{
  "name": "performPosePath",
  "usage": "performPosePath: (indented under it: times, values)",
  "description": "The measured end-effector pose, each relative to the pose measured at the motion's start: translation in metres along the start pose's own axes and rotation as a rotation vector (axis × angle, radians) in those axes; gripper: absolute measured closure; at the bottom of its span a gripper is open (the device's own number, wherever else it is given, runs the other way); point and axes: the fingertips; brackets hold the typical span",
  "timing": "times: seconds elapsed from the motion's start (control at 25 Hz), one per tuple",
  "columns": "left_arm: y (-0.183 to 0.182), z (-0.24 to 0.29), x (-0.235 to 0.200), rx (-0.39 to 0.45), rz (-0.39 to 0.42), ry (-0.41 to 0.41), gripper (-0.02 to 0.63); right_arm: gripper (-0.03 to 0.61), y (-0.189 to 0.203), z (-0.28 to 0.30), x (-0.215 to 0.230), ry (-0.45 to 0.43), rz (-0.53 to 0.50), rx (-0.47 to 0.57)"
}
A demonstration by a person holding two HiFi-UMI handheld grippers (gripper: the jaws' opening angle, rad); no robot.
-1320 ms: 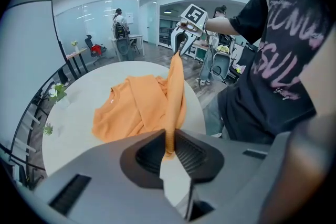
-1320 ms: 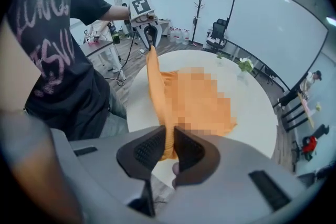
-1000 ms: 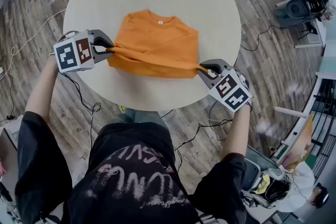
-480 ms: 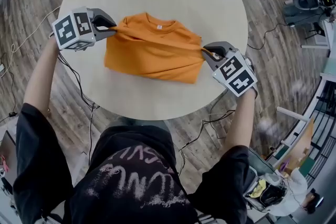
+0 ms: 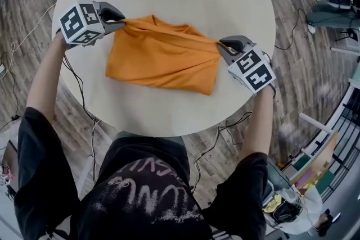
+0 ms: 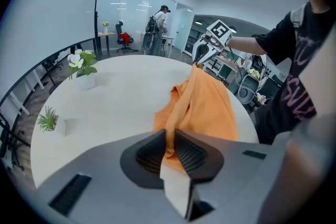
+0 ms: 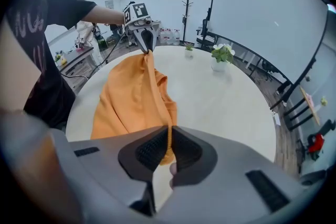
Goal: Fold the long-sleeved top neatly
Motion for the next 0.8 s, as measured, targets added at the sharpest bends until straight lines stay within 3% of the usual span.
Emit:
performPosePath:
  times: [0.44,0.8]
  values:
    - [0.019,0.037,-0.036,-0.017,-0.069,0.0,0.551,0.546,0.013,0.054,0.023,-0.013,0.023,-0.003]
    - [0.018,0.021,-0.062,0.021,-0.062,-0.159,0.538,0.512,0.004,0.041,0.052,0.131,0.055,0.077]
Point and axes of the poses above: the fingertips, and each gripper's own axes: z forward along the fingers, x to its right, y out of its underside, and after that the axes turned 1 degree about y, right-handed
